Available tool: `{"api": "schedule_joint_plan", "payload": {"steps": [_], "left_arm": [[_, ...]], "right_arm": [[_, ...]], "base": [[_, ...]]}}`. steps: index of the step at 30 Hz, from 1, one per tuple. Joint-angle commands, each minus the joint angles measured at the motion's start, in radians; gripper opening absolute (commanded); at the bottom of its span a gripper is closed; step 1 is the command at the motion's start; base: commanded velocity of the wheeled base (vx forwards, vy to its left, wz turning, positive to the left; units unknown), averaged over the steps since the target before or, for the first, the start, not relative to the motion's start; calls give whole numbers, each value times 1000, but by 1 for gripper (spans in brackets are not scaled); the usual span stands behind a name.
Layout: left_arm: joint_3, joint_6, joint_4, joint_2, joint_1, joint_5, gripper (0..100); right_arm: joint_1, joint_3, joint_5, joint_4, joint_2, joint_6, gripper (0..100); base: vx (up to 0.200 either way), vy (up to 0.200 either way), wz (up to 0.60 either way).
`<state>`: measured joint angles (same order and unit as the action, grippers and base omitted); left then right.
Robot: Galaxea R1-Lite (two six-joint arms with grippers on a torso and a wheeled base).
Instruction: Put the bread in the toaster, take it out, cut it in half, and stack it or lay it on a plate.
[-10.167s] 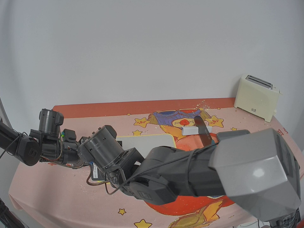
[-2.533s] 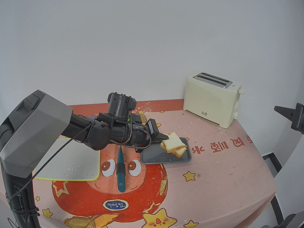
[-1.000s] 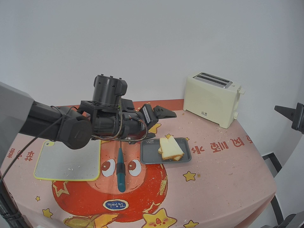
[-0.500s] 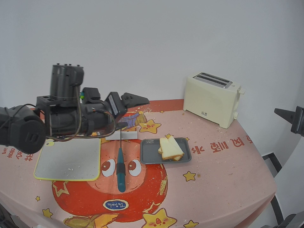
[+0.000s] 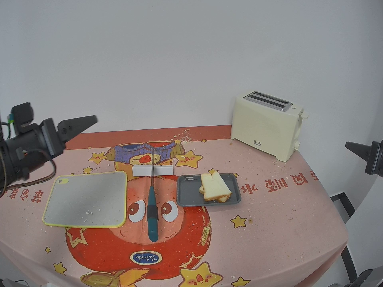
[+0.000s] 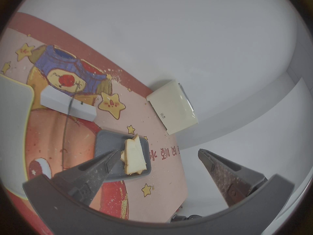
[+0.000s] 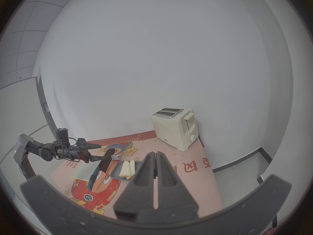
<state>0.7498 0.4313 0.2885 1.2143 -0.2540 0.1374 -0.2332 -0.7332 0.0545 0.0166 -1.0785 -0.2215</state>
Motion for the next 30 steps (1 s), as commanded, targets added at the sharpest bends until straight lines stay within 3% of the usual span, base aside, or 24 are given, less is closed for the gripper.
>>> {"api": "schedule_joint_plan", "payload": {"steps": [1,2,3,5,9,14,16,19,21,24,26,28,30], "left_arm": [[-113,-147,3,-165,164,-136,100],[-178,-201,4,-205,183,-242,100],[-217,-221,4,-243,179,-269,100],[-244,-223,4,-274,176,-271,100],[-395,-215,-2,-479,179,-280,100],[-555,-212,-3,-667,183,-280,100],[-616,-212,-6,-757,183,-279,100],[-670,-215,-17,-854,185,-280,100],[-687,-224,-106,-941,185,-279,100],[-693,-263,-333,-1141,187,-279,100],[-685,-266,-376,-1161,206,-282,100],[-688,-275,-361,-1196,243,-234,100],[-691,-318,-359,-1214,248,-160,100]], "right_arm": [[2,3,1,0,14,7,0],[2,5,1,0,22,8,0],[2,8,1,-1,26,8,0],[2,12,1,-3,28,10,0],[0,109,-10,-1,88,90,0],[0,227,-93,-30,293,146,0],[32,288,-150,-35,382,157,0],[115,354,-170,-37,502,162,0],[175,414,-166,-38,589,180,0],[224,538,-154,-75,789,255,0],[247,621,-134,-122,902,289,0],[238,663,-67,-130,1031,300,0],[235,655,25,-138,1079,281,0]], "base": [[0,0,0],[0,0,0],[0,0,0],[0,0,0],[0,0,0],[0,0,0],[0,0,0],[0,0,0],[0,0,0],[0,0,0],[0,0,0],[0,0,0],[0,0,0]]}}
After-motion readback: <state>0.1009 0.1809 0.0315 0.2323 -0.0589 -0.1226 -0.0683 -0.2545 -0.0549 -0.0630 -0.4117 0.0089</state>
